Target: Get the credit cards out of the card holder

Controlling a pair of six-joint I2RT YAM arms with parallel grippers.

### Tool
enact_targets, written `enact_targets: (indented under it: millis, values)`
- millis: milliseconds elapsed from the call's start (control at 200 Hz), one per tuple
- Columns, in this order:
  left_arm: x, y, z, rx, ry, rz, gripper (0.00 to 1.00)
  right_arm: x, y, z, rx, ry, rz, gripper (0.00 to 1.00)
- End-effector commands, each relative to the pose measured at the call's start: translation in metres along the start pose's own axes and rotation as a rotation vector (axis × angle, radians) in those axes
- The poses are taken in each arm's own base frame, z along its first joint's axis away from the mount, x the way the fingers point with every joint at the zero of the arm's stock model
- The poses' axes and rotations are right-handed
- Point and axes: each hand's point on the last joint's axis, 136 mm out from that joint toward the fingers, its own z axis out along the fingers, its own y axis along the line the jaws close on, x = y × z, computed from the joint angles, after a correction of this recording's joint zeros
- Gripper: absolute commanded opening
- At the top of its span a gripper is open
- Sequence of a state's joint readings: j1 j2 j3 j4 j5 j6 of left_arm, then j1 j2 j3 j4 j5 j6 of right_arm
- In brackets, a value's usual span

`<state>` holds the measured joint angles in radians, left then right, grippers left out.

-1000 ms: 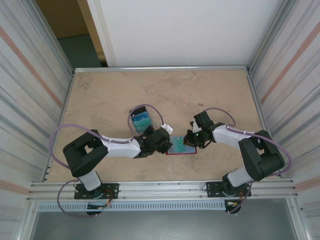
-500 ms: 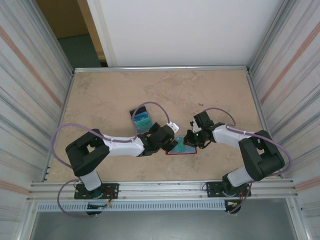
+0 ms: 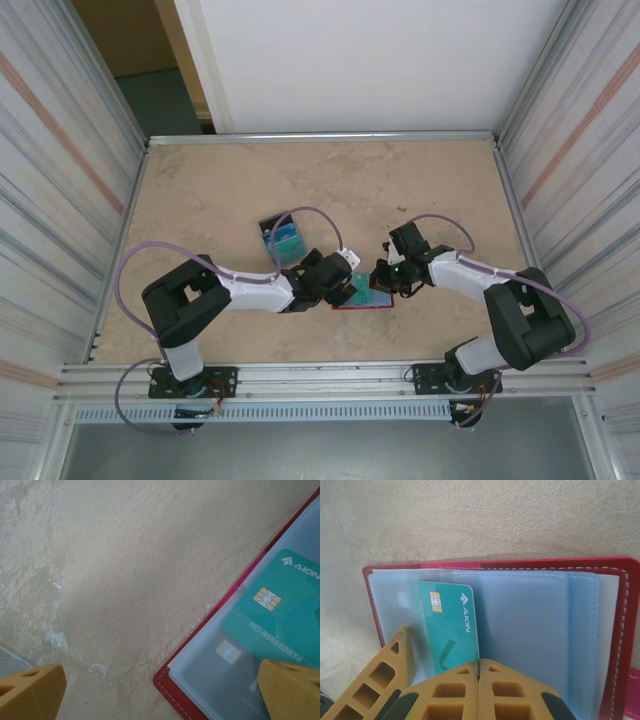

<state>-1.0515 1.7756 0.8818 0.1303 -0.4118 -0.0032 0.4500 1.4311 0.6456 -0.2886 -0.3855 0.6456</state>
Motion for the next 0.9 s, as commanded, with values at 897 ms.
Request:
enact_targets:
  millis: [897]
  values:
    - [0.008,-0.007,0.002,0.006,0.024,0.003,0.99,0.004,0.029,0.004,-0.237,-0.006,0.044,0.14]
